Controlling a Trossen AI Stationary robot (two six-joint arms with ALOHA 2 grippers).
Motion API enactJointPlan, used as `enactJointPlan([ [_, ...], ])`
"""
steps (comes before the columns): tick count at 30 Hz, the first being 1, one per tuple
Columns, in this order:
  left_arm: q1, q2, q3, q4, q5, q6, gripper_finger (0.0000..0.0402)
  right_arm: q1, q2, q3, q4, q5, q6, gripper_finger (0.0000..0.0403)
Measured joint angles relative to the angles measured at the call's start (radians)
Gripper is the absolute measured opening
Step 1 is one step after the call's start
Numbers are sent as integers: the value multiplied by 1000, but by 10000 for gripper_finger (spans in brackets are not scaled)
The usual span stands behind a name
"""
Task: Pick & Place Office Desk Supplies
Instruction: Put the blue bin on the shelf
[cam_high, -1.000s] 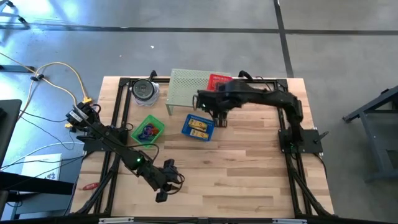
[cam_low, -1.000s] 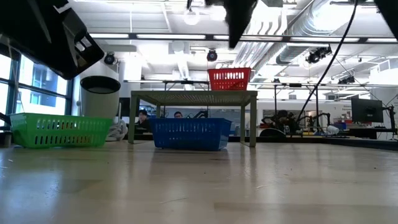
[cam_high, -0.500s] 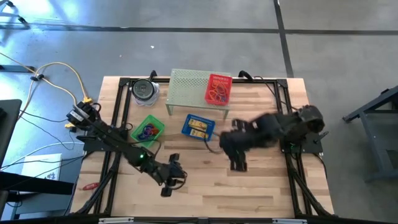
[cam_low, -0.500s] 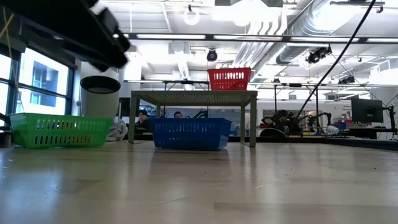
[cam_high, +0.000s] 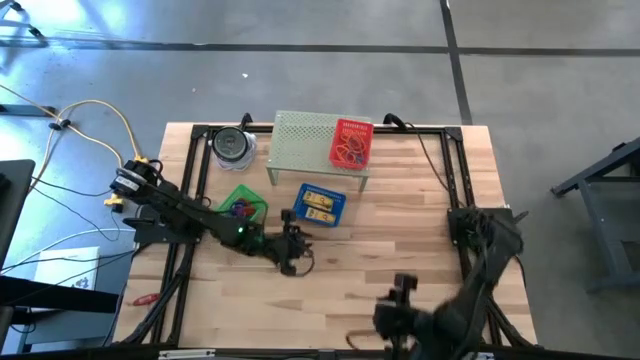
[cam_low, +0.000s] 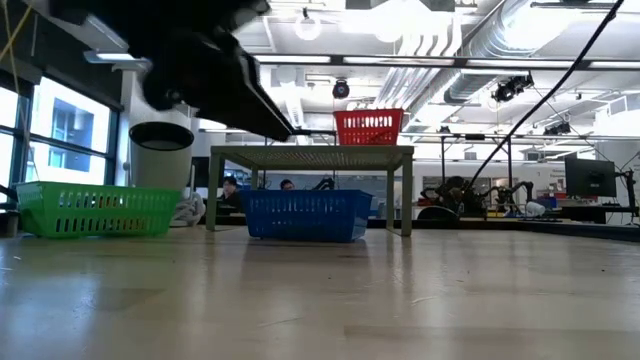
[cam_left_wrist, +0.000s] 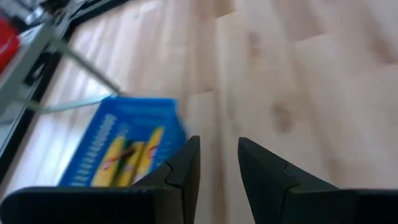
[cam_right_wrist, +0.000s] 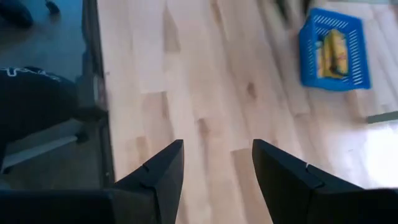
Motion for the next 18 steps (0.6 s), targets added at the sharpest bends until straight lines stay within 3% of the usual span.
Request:
enactJointPlan([
  [7, 116, 0, 0, -5, 87, -113, 121, 93, 141, 0, 15, 7, 118, 179],
  [18, 143, 0, 0, -6, 101, -112, 134, 108, 220, 0, 64, 90, 177, 179],
])
